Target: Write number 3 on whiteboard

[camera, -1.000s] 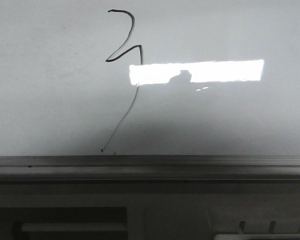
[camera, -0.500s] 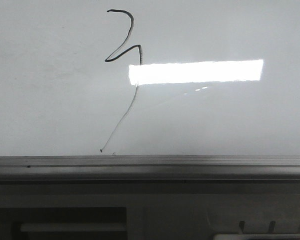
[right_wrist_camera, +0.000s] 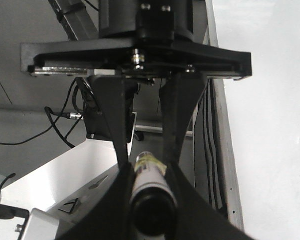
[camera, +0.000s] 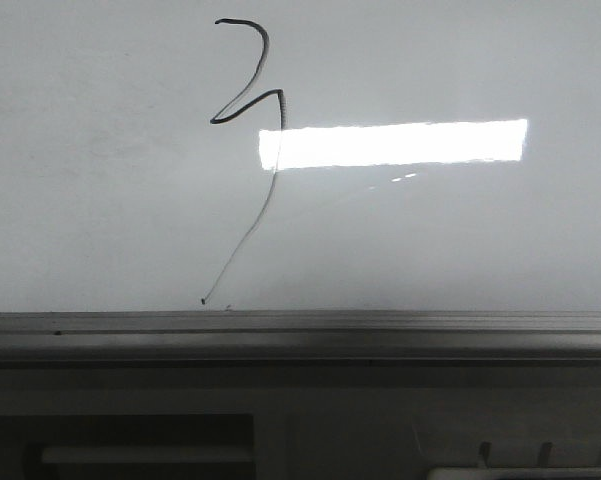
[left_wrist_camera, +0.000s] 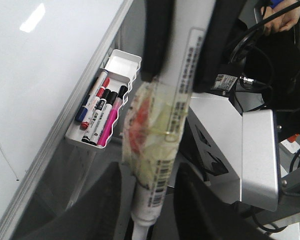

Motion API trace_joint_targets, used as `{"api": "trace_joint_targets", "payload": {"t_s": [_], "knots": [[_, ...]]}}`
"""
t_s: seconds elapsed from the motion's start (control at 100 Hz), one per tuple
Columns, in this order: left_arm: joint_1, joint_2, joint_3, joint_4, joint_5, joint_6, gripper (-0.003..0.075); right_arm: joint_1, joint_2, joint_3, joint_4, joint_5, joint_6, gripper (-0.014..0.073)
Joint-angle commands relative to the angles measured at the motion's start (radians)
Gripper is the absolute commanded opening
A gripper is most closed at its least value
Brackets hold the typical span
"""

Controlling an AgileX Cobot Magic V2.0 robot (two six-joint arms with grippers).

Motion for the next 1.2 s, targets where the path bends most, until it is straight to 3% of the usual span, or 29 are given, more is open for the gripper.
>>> {"api": "trace_joint_targets", "payload": {"t_s": [0.0, 0.12, 0.24, 0.31, 0.44, 0.51, 0.64, 0.71, 0.78, 0.85, 0.86, 0.89, 1.19], "knots": [[-0.007, 0.003, -0.032, -0.048, -0.042, -0.001, 0.0127, 0.002, -0.015, -0.033, 0.049, -0.046, -0.013, -0.0061], [-0.007, 0.003, -0.032, -0.046, -0.042, -0.001, -0.0018, 0.002, -0.015, -0.033, 0.056, -0.049, -0.013, -0.0061], [-0.007, 0.003, -0.032, -0.043, -0.047, -0.001, -0.0020, 0.002, -0.015, -0.033, 0.081, -0.069, -0.013, -0.0025], [-0.007, 0.003, -0.032, -0.034, -0.054, -0.001, -0.0020, 0.002, -0.015, -0.033, 0.091, -0.076, -0.013, 0.0120], [-0.007, 0.003, -0.018, -0.012, -0.081, -0.010, -0.0021, 0.002, -0.024, -0.033, 0.091, -0.127, -0.001, 0.0549], [-0.007, -0.004, 0.011, 0.022, -0.119, -0.047, -0.0021, -0.012, -0.047, -0.033, 0.084, -0.145, -0.001, 0.0678], [-0.007, -0.036, 0.105, 0.085, -0.330, -0.203, -0.0021, -0.092, -0.114, -0.031, 0.065, -0.141, 0.062, 0.0597], [-0.007, -0.041, 0.177, 0.082, -0.485, -0.293, -0.0021, -0.155, -0.152, -0.031, 0.014, -0.123, 0.142, 0.0493], [-0.007, -0.033, 0.235, 0.082, -0.626, -0.366, -0.0021, -0.218, -0.185, -0.029, -0.057, -0.092, 0.231, 0.0323], [-0.007, -0.004, 0.273, 0.080, -0.740, -0.381, -0.0021, -0.271, -0.215, -0.015, -0.109, -0.062, 0.268, 0.0080], [-0.007, 0.003, 0.276, 0.080, -0.761, -0.381, -0.0021, -0.281, -0.221, -0.009, -0.115, -0.058, 0.268, 0.0001], [-0.007, 0.020, 0.283, 0.080, -0.795, -0.381, -0.0021, -0.298, -0.234, -0.001, -0.123, -0.057, 0.270, -0.0074], [-0.003, 0.245, 0.288, 0.047, -1.034, -0.381, -0.0021, -0.373, -0.345, 0.163, -0.127, -0.118, 0.307, -0.0050]]}}
